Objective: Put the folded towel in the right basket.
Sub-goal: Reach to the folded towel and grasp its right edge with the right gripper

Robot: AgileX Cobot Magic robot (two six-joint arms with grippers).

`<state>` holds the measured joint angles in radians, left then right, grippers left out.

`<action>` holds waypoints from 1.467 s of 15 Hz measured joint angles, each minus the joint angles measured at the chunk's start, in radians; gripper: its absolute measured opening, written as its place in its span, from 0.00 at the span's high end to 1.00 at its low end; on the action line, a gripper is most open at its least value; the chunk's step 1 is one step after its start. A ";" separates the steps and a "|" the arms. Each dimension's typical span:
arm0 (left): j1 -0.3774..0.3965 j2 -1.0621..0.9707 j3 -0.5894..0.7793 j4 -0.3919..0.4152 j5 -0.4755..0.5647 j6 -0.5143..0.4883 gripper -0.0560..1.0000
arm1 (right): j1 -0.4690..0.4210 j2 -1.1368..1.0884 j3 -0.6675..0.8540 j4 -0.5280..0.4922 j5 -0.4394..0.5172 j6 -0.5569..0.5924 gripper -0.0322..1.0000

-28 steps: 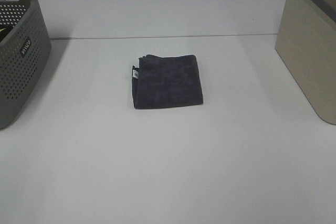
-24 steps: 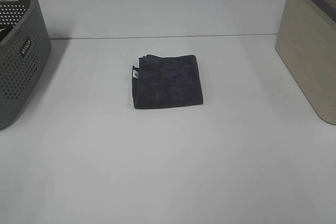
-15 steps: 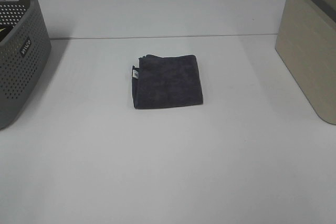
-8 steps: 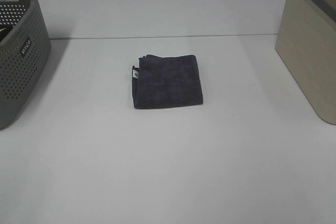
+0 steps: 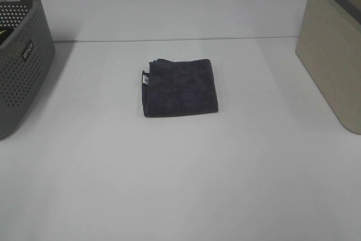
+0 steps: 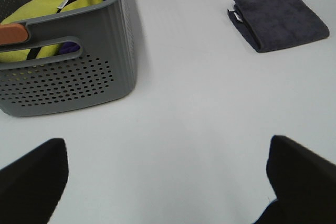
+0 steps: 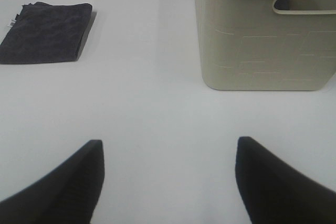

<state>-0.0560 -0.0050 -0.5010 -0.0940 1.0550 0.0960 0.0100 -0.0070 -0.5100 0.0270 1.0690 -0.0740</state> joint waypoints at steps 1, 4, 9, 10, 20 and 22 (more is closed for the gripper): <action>0.000 0.000 0.000 0.000 0.000 0.000 0.02 | 0.000 0.000 0.000 0.000 0.000 0.000 0.32; 0.000 0.000 0.000 0.000 0.000 0.000 0.02 | 0.000 0.000 0.000 0.000 0.000 0.000 0.32; 0.000 0.000 0.000 0.000 0.000 0.000 0.02 | 0.000 0.000 0.000 0.000 0.000 0.000 0.32; 0.000 0.000 0.000 0.000 0.000 0.000 0.02 | 0.000 0.000 0.000 0.000 0.000 0.000 0.32; 0.000 0.000 0.000 0.000 0.000 0.000 0.02 | 0.000 0.000 0.000 0.000 0.000 0.000 0.32; 0.000 0.000 0.000 0.000 0.000 0.000 0.02 | 0.000 0.000 0.000 0.000 0.000 0.000 0.32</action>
<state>-0.0560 -0.0050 -0.5010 -0.0940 1.0550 0.0960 0.0100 -0.0070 -0.5100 0.0270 1.0690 -0.0740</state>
